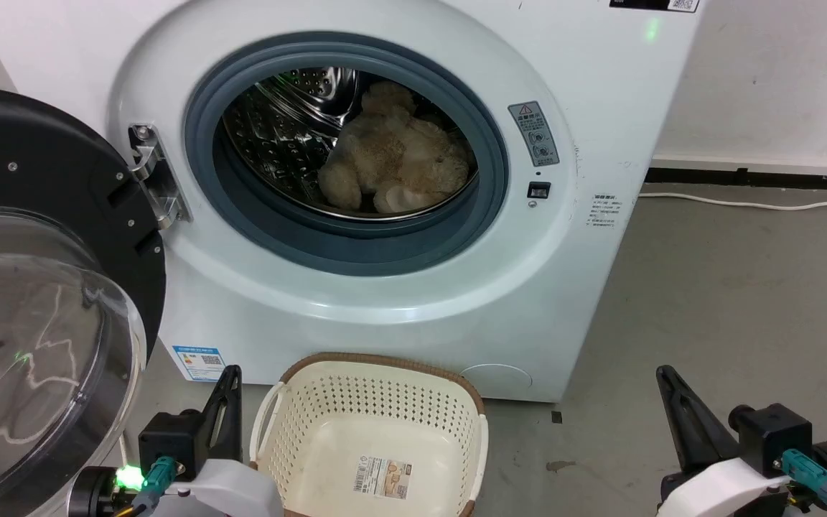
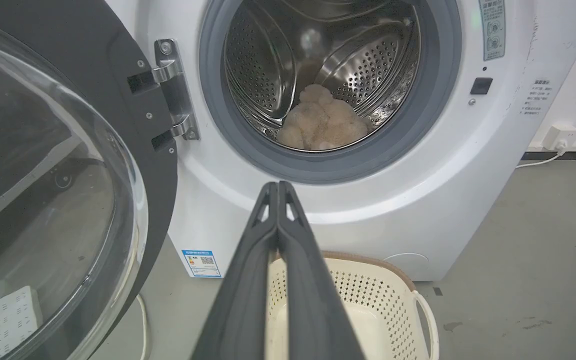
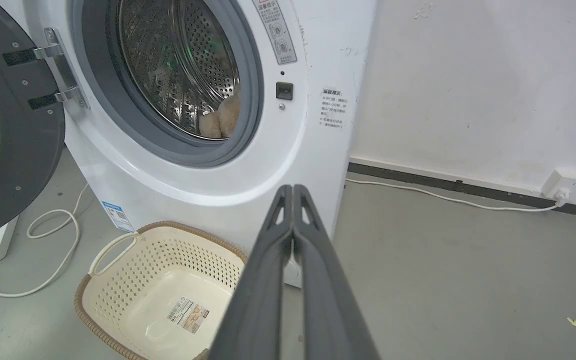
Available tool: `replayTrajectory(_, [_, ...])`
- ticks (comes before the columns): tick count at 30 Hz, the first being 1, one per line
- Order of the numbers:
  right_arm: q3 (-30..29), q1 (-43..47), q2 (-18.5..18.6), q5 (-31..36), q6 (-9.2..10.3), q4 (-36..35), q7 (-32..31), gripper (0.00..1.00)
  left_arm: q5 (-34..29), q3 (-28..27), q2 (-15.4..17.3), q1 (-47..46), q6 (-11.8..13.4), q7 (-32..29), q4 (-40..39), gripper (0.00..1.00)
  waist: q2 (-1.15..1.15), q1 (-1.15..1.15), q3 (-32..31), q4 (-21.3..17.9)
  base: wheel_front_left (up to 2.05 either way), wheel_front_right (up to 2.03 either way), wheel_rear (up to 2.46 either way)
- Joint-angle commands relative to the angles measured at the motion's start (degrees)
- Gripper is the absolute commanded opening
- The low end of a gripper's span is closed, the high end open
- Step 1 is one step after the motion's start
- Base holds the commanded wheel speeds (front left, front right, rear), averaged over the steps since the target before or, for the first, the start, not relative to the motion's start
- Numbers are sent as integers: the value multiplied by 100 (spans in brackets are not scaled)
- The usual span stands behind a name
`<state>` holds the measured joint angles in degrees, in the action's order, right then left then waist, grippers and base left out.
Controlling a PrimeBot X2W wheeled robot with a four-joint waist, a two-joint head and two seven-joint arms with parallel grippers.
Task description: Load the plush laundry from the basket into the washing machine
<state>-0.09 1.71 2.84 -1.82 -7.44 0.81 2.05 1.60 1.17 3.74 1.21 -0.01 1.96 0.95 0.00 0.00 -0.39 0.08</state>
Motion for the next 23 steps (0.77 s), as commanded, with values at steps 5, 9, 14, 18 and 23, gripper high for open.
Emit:
replayTrajectory(5, [6, -109, 3, 96, -4, -53, -91, 0, -84, -53, -47, -89, 1, -83, -57, 0, 0, 0, 13, -3, 0, 0, 0])
replayTrajectory(9, [7, -135, 3, 132, -4, -65, -138, 0, -115, -79, -63, -102, 1, -129, -73, 0, 0, 0, 24, -5, 0, 0, 0])
replayTrajectory(14, [9, -166, 4, 175, -4, -79, -196, 0, -154, -112, -83, -119, 1, -188, -92, 0, 0, 0, 37, -8, 0, 0, 0])
replayTrajectory(18, [9, -171, 4, 182, -5, -81, -205, 0, -160, -117, -86, -121, 1, -196, -95, 0, 0, 0, 39, -8, 0, 0, 0])
replayTrajectory(23, [9, -171, 4, 182, -5, -81, -205, 0, -160, -117, -86, -121, 1, -196, -95, 0, 0, 0, 39, -8, 0, 0, 0])
